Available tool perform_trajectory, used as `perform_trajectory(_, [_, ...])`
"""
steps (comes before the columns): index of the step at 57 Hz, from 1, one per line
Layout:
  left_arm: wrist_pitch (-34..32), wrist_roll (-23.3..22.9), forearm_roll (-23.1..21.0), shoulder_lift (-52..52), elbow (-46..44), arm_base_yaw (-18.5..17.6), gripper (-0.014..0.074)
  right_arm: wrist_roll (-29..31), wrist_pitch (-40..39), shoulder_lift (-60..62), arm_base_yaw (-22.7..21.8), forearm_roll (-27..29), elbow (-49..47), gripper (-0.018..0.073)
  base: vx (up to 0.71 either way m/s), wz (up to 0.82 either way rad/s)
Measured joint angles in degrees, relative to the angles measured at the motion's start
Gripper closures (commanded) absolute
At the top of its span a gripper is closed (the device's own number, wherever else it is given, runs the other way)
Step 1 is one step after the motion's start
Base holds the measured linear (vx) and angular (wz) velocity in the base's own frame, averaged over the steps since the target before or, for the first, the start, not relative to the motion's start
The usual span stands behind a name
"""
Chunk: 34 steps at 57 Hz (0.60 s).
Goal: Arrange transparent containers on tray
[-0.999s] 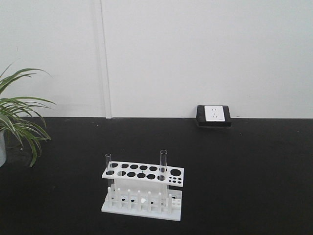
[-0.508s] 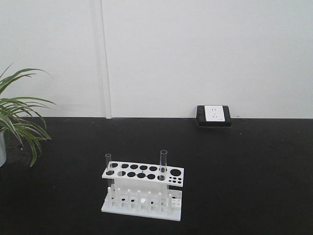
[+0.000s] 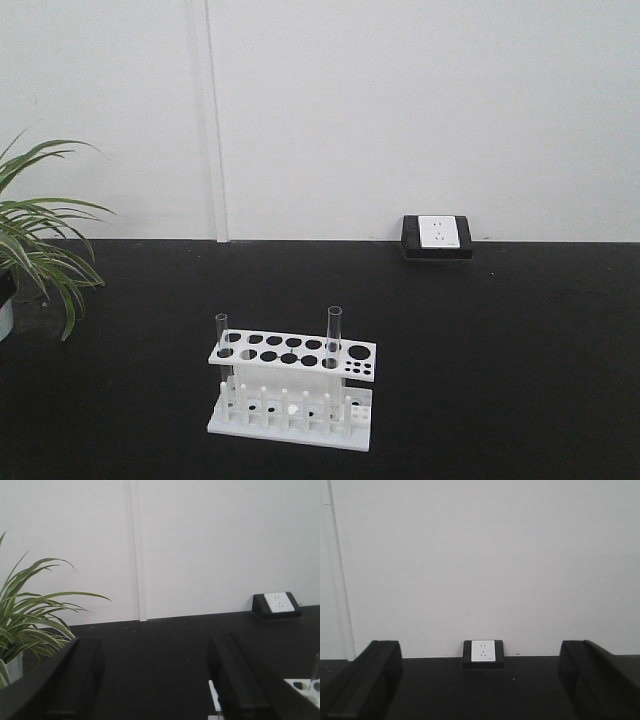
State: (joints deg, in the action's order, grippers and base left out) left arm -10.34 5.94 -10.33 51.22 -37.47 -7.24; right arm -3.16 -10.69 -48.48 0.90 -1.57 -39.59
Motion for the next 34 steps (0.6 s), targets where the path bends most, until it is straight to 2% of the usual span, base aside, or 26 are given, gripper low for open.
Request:
perform_trajectory(8, [-5.63,-0.79,0.59,0.23,2.50,0.00,0.0031,-0.60,0.90,0.00,0.00,0.00,0.00,-0.0044,0.00,0.00])
perform_trajectory(17, [-15.23,-2.17,5.63,1.59,9.52,-0.85,0.0031,-0.38,2.25,0.00,0.00,-0.05,0.00,0.0013,0.00,0.00])
perform_trajectory(25, [-20.30,-8.88,12.32,5.54,13.61,-1.90,0.0031,-0.29,2.42,0.00,0.00,-0.05,0.00,0.0034,0.00,0.00])
perform_trajectory(34, [-27.17,-16.64,18.28,14.60,13.40,-2.16,0.0031,-0.22,2.42,0.00,0.00,-0.05,0.00,0.0037,0.00,0.00])
